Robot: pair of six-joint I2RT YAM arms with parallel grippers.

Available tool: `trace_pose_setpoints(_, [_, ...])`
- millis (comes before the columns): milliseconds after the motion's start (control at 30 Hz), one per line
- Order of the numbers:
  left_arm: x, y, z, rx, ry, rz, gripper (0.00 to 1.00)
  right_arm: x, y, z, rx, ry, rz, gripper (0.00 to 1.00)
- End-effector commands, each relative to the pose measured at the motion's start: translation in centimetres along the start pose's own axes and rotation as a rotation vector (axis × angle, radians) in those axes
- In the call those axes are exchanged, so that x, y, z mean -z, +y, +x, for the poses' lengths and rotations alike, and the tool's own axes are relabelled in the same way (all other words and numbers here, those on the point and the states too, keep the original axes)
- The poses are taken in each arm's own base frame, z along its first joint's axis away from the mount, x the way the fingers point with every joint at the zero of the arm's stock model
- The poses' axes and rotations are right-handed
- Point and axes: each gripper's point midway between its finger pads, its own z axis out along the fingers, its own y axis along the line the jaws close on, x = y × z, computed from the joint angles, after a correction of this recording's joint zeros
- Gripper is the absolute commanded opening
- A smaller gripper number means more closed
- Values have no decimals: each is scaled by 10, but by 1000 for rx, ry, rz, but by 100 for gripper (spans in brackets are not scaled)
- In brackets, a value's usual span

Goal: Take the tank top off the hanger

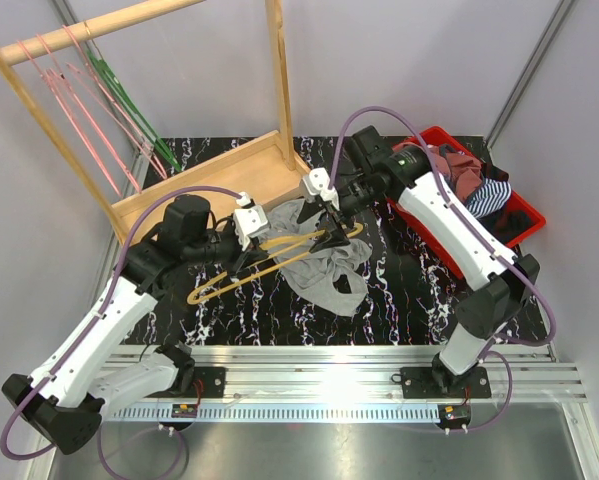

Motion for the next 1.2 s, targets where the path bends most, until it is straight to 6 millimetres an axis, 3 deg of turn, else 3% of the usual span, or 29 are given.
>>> trace_pose_setpoints(0, [4, -1, -27, -56, -89, 5, 0, 11, -10, -57, 13, -130, 54, 72])
trace_pose_setpoints(67, [3, 1, -27, -47, -87, -1, 0, 16, -7, -77, -82, -188, 71, 70])
trace_pose_setpoints(100, [2, 2, -27, -45, -88, -5, 0, 20, -18, -92, -34, -230, 111, 70])
trace_pose_setpoints(133, [1, 2, -26, -36, -89, -3, 0, 18, -17, -91, -64, -246, 111, 71])
trace_pose_setpoints(200, [-1, 1, -29, -29, -104, 0, 0, 22, -18, -112, -82, -300, 150, 74])
trace_pose_setpoints(433, [-5, 3, -30, 10, -111, 0, 0, 5, -7, -118, -147, -282, 152, 75])
trace_pose_setpoints(667, [-5, 4, -31, 15, -115, -5, 0, -5, -13, -120, -167, -268, 178, 72])
trace_pose_setpoints(933, [-5, 1, -31, 15, -119, 1, 0, -7, -21, -119, -162, -257, 186, 46])
trace_pose_setpoints(1167, [-3, -4, -30, -13, -130, 23, 0, -9, -15, -112, -125, -215, 142, 32])
